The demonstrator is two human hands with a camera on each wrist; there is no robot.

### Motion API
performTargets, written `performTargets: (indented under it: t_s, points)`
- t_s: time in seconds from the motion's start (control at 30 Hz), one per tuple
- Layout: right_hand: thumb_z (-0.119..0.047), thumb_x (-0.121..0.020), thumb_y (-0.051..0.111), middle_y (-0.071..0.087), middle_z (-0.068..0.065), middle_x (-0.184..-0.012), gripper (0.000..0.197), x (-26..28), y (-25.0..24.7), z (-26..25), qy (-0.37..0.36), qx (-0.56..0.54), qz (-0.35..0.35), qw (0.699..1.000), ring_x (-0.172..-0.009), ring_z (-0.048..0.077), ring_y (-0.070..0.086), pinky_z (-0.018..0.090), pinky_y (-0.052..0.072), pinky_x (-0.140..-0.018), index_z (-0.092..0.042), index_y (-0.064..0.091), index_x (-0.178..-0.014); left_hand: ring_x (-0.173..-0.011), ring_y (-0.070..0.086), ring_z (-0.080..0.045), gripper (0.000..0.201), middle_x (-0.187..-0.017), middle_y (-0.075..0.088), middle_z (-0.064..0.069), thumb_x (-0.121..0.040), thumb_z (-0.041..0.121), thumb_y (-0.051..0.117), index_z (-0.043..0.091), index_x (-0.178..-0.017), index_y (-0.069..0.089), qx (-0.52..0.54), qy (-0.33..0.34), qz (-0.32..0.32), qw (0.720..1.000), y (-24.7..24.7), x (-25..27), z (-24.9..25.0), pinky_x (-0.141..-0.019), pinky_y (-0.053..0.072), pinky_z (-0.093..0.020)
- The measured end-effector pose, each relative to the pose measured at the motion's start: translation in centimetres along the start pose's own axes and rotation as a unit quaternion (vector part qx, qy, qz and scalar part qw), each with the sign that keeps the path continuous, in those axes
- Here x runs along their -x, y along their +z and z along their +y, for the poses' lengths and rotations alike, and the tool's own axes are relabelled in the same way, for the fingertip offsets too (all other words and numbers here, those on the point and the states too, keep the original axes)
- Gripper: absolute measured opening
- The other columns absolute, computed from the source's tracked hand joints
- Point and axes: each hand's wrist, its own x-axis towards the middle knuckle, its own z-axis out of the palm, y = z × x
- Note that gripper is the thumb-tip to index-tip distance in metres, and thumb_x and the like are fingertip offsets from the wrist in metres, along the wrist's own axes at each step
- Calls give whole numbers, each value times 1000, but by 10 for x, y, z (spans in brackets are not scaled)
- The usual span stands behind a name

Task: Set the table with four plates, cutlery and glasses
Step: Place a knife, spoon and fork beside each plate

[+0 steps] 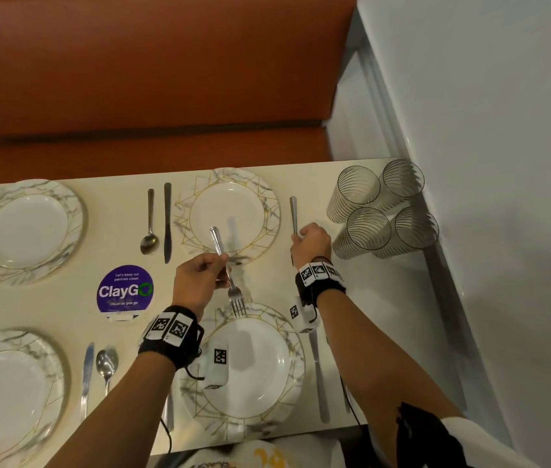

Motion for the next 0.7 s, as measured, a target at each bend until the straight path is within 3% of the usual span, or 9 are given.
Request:
performTargets:
  t_s: [0.17,0.3,0.6,0.7]
  points:
    - [-16,-96,65,70,15,-101,15,-9,2,-7,-2,-8,-15,1000,-94,29,67,31,55,-75,-4,69,-103,-75,67,-28,17,-84,72,-17,-96,15,73,-2,-97,75,7,-3,1,1000,-4,0,0,-78,63,-43]
    - [-15,-95,65,70,15,-98,11,-21,4,-21,4,-20,-25,999,-88,31,71,38,61,-75,-6,68,-99,-75,68,-28,19,-84,72,-19,-95,16,74,-3,-98,75,9,-4,6,1000,-8,-1,0,-77,63,-42]
    - [-8,-94,66,69,16,-107,13,-43,-3,-43,6,7,-47,999,-98,31,68,29,55,-79,-4,70,-105,-74,68,-26,19,-80,73,-13,-95,18,75,-1,-97,76,12,-21,16,1000,-12,-3,-1,-70,62,-36]
    - [-10,-94,66,69,16,-108,13,-45,-4,-44,7,16,-51,999,-100,32,68,33,58,-83,-4,70,-105,-74,68,-27,20,-80,72,-14,-94,18,75,-2,-97,75,13,-21,16,1000,-11,-2,-1,-70,62,-36]
